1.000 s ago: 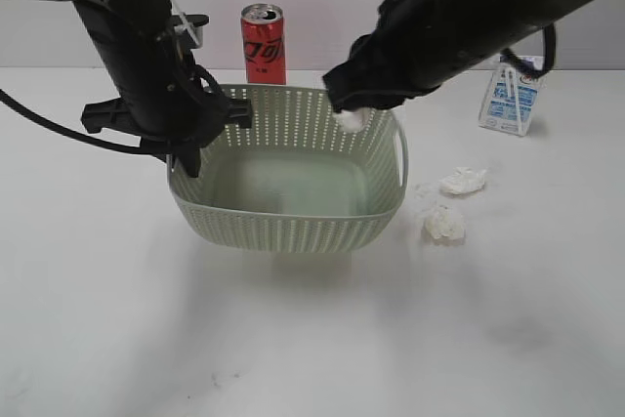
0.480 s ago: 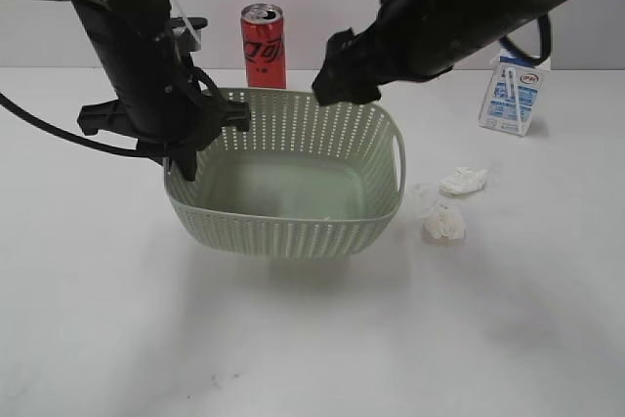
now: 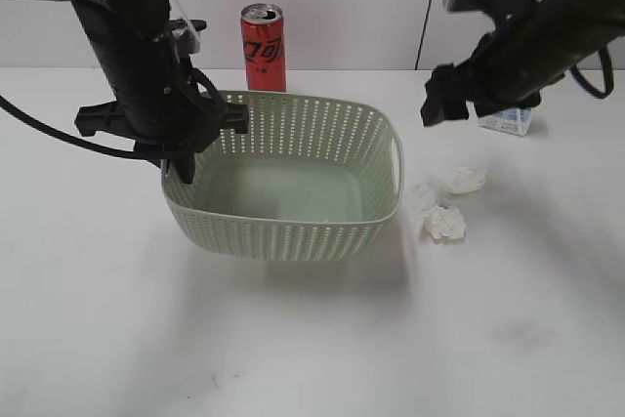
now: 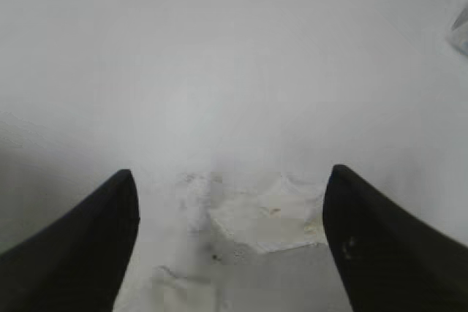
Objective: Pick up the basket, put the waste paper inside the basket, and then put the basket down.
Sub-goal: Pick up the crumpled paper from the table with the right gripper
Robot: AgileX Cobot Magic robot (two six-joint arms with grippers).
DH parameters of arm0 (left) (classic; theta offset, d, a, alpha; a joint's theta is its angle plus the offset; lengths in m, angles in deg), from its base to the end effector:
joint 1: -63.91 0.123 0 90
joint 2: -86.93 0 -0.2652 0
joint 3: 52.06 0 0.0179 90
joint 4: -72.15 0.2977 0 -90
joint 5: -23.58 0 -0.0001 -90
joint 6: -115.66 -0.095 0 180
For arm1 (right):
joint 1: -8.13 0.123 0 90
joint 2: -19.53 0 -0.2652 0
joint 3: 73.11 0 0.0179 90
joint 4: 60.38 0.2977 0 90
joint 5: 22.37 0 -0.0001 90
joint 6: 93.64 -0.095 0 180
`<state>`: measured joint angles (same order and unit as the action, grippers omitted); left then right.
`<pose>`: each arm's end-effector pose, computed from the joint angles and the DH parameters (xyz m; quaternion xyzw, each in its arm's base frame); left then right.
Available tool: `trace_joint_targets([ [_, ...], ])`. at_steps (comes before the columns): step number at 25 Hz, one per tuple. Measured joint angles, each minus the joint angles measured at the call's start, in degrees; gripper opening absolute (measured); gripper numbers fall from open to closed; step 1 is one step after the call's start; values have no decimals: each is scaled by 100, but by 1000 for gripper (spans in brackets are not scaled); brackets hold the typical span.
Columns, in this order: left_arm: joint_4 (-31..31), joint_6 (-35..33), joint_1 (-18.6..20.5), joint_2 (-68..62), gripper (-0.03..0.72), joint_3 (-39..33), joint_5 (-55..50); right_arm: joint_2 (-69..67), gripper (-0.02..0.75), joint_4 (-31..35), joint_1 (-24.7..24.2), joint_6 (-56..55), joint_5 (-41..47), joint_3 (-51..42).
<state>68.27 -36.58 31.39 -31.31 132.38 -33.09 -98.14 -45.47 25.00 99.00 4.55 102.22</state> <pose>0.3519 -0.2307 0.1593 0.0252 0.9958 -0.0674 0.0569 0.4116 0.1364 0.1333 -0.1507 0.9490 0.0969 0.2594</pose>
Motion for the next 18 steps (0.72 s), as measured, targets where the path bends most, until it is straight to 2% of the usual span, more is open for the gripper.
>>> trace_joint_targets([
  [3,5,0,0,0,-17,0,-25,-513,594,-502,0,-363,-131,0],
  [7,5,0,0,0,-17,0,-20,-855,594,-1491,-4,-1531,-193,0],
  [14,5,0,0,0,-17,0,3,-977,585,-1574,-4,-2007,-193,0],
  [16,5,0,0,0,-17,0,13,-995,543,-1549,-4,-2012,-142,0],
  [18,5,0,0,0,-17,0,10,-1049,449,-1491,-4,-2020,67,0],
])
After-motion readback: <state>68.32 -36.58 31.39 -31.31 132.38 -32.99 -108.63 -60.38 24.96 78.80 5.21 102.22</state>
